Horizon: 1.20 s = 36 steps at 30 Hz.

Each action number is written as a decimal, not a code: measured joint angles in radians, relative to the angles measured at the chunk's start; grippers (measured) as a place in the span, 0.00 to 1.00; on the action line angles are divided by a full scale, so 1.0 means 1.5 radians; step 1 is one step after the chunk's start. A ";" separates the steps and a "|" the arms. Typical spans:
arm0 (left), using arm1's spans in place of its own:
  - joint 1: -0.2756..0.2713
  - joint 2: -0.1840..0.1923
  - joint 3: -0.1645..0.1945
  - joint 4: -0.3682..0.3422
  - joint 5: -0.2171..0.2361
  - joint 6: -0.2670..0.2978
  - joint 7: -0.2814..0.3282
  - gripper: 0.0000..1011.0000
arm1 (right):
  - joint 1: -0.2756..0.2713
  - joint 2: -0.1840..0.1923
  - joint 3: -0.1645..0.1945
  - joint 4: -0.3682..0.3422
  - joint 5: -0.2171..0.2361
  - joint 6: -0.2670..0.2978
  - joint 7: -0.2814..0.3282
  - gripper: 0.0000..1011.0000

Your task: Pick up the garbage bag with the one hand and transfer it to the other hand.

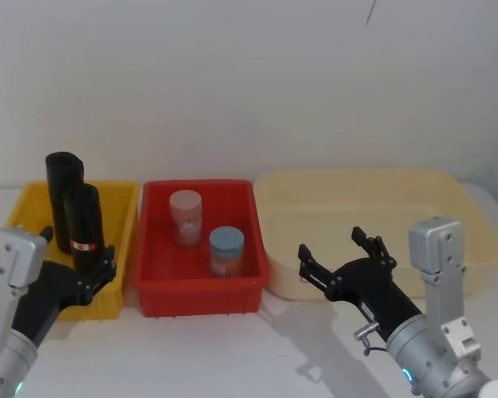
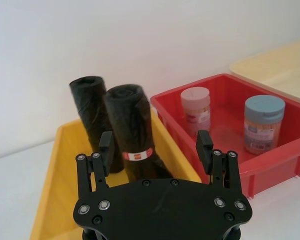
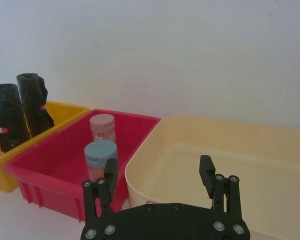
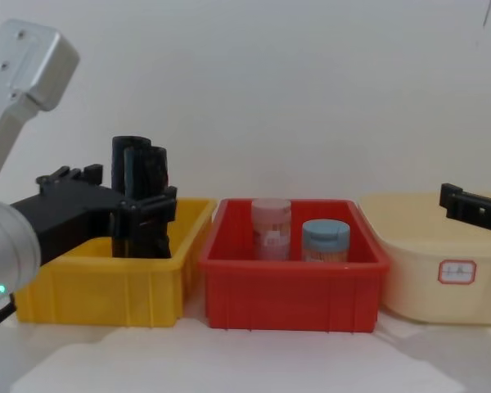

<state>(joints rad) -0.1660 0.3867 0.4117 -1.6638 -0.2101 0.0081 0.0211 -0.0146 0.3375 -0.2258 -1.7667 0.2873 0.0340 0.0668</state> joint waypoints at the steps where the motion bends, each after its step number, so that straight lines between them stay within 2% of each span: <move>1: 0.004 0.000 -0.004 -0.001 -0.002 0.000 0.002 0.99 | 0.000 0.000 0.000 0.000 0.000 0.000 0.000 0.99; 8: 0.018 -0.003 -0.024 0.000 -0.018 -0.003 0.005 0.99 | 0.000 0.000 0.000 0.000 0.000 0.000 0.000 0.99; 13: 0.016 -0.009 -0.040 0.018 -0.039 -0.012 -0.002 0.99 | 0.000 0.000 0.000 0.000 0.000 0.000 0.000 0.99; 24: -0.024 -0.026 -0.061 0.086 -0.077 -0.030 -0.047 0.99 | 0.000 0.000 0.000 0.000 0.000 0.000 0.000 0.99; 36: -0.077 -0.041 -0.061 0.153 -0.098 -0.035 -0.103 0.99 | 0.000 0.000 0.000 0.000 0.000 0.000 0.000 0.99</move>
<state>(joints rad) -0.2811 0.3252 0.3207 -1.4343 -0.3576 -0.0440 -0.1327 -0.0146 0.3374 -0.2258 -1.7667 0.2873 0.0340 0.0668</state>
